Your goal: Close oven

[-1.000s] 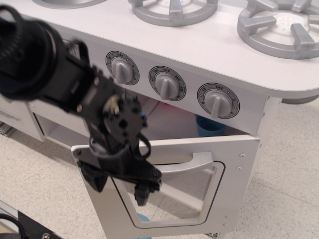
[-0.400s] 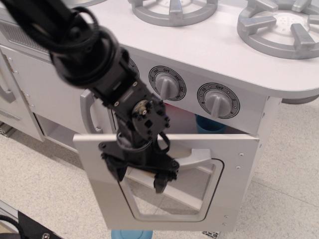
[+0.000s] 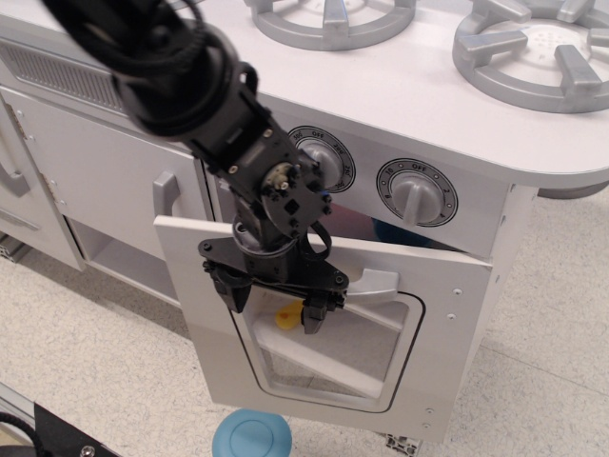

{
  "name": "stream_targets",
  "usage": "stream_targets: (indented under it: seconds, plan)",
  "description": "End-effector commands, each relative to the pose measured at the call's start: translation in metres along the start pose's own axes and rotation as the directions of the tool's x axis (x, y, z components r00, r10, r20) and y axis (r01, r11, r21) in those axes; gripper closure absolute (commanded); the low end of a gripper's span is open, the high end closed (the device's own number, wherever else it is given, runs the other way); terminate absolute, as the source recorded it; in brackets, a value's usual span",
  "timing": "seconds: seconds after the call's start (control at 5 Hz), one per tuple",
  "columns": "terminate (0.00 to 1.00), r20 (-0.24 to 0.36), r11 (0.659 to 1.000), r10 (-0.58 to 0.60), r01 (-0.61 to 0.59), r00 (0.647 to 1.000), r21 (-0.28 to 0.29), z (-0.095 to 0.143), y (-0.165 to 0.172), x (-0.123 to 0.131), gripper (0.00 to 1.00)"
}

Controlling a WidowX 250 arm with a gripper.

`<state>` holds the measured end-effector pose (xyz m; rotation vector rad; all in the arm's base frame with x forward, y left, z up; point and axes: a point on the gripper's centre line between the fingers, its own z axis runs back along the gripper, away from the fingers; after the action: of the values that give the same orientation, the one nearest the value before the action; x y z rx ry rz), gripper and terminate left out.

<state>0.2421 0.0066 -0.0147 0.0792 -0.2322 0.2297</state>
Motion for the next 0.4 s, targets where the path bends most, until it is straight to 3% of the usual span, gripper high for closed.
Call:
stream_targets:
  seconds: [0.0, 0.2]
  plan:
    - [0.0, 0.066, 0.999, 0.038, -0.038, 0.997, -0.006, 0.0059, 0.0013, 0.0235, 0.0]
    - [0.0, 0.087, 0.999, 0.054, -0.054, 0.995, -0.006, 0.0077, 0.0026, 0.0302, 0.0]
